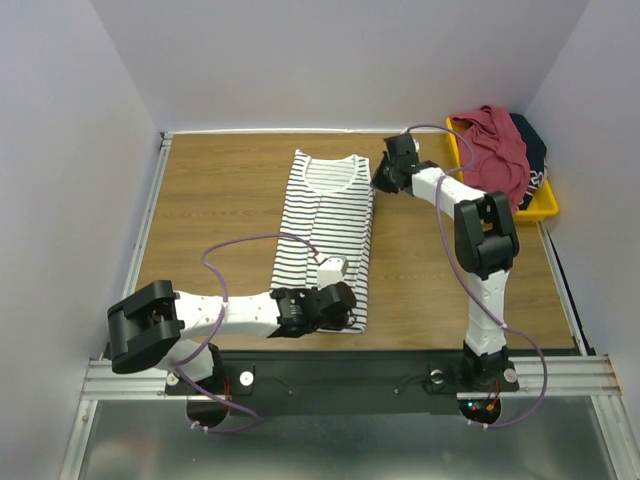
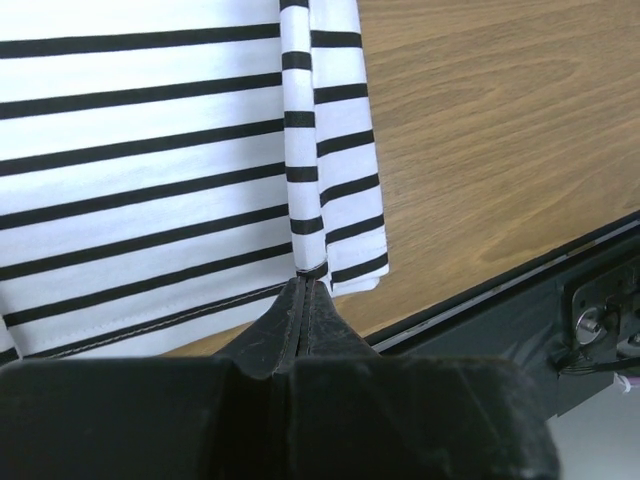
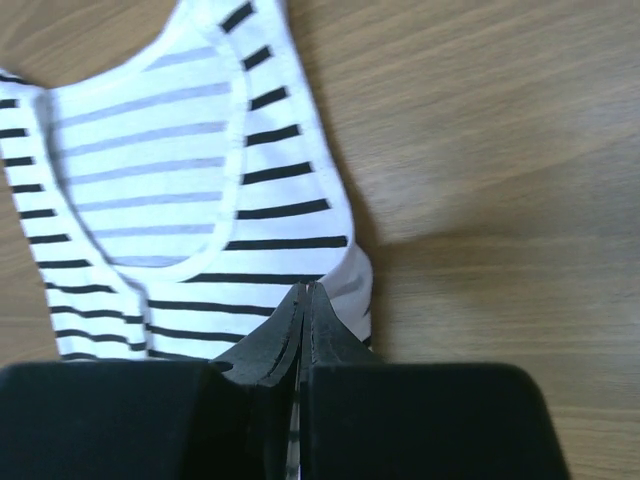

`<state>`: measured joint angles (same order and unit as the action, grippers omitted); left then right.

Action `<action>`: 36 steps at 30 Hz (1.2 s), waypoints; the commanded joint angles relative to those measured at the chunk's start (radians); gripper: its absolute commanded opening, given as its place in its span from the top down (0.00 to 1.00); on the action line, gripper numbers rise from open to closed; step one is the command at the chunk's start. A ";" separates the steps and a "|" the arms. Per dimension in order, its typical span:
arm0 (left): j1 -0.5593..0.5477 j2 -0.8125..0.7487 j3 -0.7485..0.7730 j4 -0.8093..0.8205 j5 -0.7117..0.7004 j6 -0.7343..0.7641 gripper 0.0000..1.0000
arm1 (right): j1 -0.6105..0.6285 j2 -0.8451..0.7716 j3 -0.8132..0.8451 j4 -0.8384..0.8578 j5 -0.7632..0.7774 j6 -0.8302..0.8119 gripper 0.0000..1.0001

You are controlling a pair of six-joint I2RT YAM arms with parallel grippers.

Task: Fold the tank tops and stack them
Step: Fold the tank top

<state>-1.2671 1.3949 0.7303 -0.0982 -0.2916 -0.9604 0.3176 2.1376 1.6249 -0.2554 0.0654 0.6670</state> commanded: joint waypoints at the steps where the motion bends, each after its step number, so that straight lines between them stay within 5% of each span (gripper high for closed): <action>1: 0.003 -0.042 -0.025 -0.021 -0.027 -0.040 1.00 | 0.037 0.001 0.081 0.018 0.037 0.026 1.00; 19: 0.011 -0.125 -0.078 -0.110 -0.081 -0.120 1.00 | 0.115 0.128 0.207 0.015 0.054 0.043 1.00; 24: 0.020 -0.100 -0.036 -0.040 -0.063 -0.012 0.77 | 0.115 0.128 0.207 0.013 0.056 0.045 1.00; 30: 0.041 0.028 0.040 -0.051 -0.040 0.031 0.62 | 0.117 0.130 0.202 0.013 0.053 0.048 1.00; 36: 0.041 0.107 0.096 -0.072 -0.052 0.049 0.58 | 0.115 0.127 0.199 0.013 0.057 0.046 1.00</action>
<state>-1.2285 1.4853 0.7803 -0.1543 -0.3202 -0.9424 0.4259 2.2700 1.7927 -0.2619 0.0982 0.7082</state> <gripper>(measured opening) 0.415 0.012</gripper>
